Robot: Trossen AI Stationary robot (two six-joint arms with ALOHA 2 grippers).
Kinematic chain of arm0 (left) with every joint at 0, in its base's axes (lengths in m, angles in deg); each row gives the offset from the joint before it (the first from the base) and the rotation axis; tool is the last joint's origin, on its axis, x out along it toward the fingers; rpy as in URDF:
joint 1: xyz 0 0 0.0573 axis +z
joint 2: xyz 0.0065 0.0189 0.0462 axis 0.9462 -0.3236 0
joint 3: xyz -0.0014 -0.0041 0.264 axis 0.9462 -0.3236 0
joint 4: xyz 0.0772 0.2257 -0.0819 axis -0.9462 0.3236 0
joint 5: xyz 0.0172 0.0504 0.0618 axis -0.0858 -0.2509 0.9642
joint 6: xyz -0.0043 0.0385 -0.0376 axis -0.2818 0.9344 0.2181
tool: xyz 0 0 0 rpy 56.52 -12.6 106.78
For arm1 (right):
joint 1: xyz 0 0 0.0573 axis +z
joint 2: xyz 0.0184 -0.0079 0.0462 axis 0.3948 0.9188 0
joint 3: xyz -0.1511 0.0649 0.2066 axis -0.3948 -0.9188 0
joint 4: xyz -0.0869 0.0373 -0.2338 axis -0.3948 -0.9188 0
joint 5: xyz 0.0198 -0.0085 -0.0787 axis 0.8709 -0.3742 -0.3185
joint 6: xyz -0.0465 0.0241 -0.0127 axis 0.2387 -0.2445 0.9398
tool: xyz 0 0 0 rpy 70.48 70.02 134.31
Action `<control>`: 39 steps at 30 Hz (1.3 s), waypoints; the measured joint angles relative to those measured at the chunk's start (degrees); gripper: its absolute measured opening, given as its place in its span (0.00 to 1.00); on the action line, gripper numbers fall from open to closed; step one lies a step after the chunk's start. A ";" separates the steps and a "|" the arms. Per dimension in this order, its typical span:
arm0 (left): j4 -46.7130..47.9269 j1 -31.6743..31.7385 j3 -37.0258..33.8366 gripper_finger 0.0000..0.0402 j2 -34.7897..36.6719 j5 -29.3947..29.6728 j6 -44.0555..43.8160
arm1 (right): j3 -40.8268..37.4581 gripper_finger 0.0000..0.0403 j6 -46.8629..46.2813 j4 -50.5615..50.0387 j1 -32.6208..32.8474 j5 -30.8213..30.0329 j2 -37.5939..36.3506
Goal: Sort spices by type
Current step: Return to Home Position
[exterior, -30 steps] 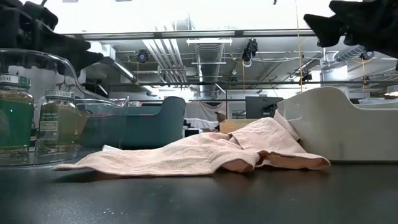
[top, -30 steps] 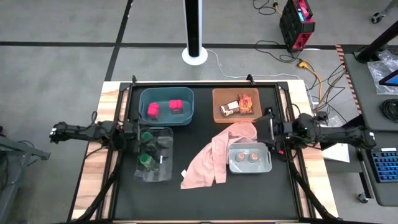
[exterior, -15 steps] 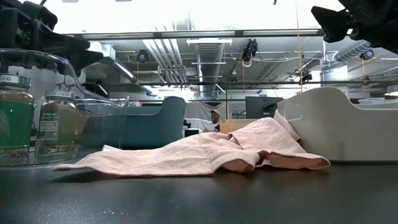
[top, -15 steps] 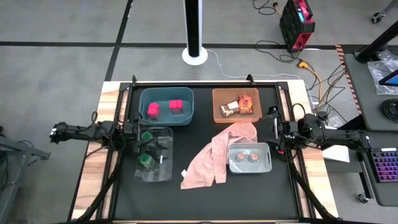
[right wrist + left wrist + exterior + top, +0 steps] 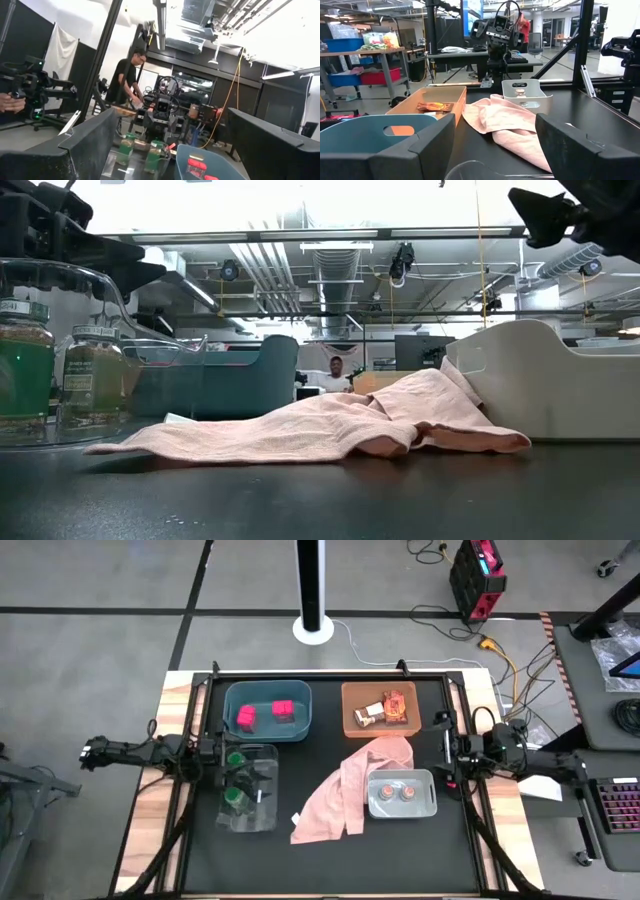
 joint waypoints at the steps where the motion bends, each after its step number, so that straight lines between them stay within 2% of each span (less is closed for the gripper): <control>1: 0.02 0.00 0.00 0.65 0.00 0.00 0.00 | 0.00 0.90 -0.17 -0.96 0.00 0.00 -0.79; 18: 0.07 0.00 0.00 0.65 -0.35 0.07 -0.25 | -0.04 0.90 1.96 -8.03 0.04 0.04 0.00; 22: 0.09 0.00 0.00 0.65 -0.40 0.07 -0.89 | -0.04 0.90 5.57 -9.38 0.04 0.02 -0.06; 28: 0.09 0.00 0.00 0.65 -0.48 0.09 1.33 | -0.04 0.90 10.04 -16.94 0.00 -0.27 -0.06; 31: 0.07 0.00 0.00 0.65 -0.85 0.12 5.77 | -0.04 0.90 9.96 -20.22 0.00 -2.92 -0.05; 34: -0.16 0.00 0.00 0.65 -0.97 2.23 6.99 | -0.04 0.90 7.59 -18.77 0.00 -5.78 -0.24; 39: -0.36 0.00 0.02 0.65 -1.29 5.07 7.08 | -0.04 0.90 6.39 -20.82 0.00 -6.11 -0.11</control>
